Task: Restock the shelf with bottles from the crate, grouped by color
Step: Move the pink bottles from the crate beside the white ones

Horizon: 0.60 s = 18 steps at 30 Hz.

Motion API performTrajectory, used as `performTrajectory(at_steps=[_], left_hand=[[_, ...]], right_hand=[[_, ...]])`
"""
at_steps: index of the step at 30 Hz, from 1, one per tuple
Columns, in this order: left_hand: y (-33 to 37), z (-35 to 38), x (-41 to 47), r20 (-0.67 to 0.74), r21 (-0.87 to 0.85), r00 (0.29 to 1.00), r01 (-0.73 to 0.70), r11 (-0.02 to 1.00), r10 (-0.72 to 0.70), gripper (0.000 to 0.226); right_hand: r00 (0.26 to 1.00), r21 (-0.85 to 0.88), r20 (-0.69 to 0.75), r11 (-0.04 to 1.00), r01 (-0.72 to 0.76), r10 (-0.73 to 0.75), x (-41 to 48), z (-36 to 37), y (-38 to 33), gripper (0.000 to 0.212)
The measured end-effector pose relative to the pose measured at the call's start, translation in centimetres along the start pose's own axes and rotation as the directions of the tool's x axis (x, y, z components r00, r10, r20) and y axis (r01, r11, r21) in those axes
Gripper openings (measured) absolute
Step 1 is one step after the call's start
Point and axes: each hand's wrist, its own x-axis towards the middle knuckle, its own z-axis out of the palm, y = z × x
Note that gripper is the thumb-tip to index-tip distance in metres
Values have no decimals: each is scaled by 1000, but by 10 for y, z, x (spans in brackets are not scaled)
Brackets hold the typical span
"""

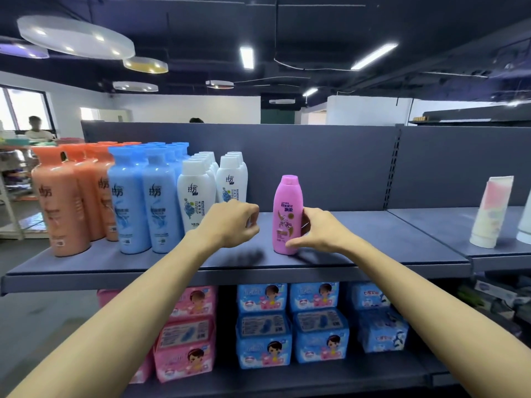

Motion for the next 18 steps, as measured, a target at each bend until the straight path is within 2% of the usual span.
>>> performTrajectory(at_steps=[4, 13, 18], left_hand=[[-7, 14, 0, 3, -17, 999, 33, 999, -33, 8], [-14, 46, 8, -21, -23, 997, 78, 997, -78, 12], [-12, 58, 18, -41, -41, 991, 129, 991, -130, 11]], right_hand=[[1000, 26, 19, 1000, -17, 16, 6, 4, 4, 51], [998, 37, -50, 998, -43, 45, 40, 16, 19, 58], [991, 13, -85, 995, -99, 99, 65, 22, 28, 55]])
